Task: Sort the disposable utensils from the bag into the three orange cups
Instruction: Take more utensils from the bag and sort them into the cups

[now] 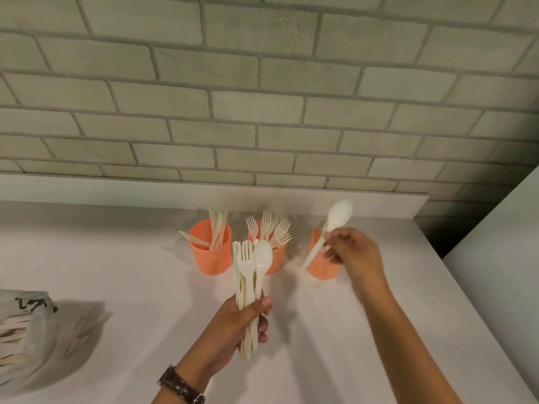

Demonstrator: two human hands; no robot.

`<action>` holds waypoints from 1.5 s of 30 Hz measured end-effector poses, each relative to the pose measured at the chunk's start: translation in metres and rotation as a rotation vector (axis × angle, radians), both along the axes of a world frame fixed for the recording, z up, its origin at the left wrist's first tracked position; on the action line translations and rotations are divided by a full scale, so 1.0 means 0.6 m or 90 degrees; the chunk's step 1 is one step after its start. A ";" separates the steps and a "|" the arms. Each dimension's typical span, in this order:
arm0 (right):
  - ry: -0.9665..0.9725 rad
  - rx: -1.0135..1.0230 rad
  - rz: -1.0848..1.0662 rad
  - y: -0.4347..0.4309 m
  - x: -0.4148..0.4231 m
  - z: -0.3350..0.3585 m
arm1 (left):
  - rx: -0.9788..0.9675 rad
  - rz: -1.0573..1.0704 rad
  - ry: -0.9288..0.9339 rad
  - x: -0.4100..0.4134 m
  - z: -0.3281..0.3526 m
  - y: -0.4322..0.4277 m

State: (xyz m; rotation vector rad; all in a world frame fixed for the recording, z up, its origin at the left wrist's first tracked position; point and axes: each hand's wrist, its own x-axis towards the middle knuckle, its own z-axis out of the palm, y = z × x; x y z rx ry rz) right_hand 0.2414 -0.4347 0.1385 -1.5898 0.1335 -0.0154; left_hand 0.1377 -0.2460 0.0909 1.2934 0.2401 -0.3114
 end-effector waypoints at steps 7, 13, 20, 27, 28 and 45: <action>-0.107 -0.378 -0.154 -0.044 0.124 -0.057 | -0.103 -0.003 0.024 -0.001 -0.006 0.002; -0.064 -0.379 -0.133 -0.026 0.076 -0.072 | -0.068 -0.001 0.015 0.003 -0.007 0.007; 0.000 -0.136 0.301 0.070 -0.076 -0.034 | 0.043 -0.020 -0.006 0.012 -0.006 -0.008; 0.024 -0.080 0.218 0.049 -0.063 -0.023 | 0.018 -0.021 0.000 0.012 0.001 -0.020; 0.012 -0.058 0.171 0.039 -0.051 -0.016 | 0.015 -0.009 0.006 0.012 0.001 -0.018; -0.054 -0.461 -0.074 -0.040 0.080 -0.069 | -0.025 0.072 0.002 0.005 -0.004 0.003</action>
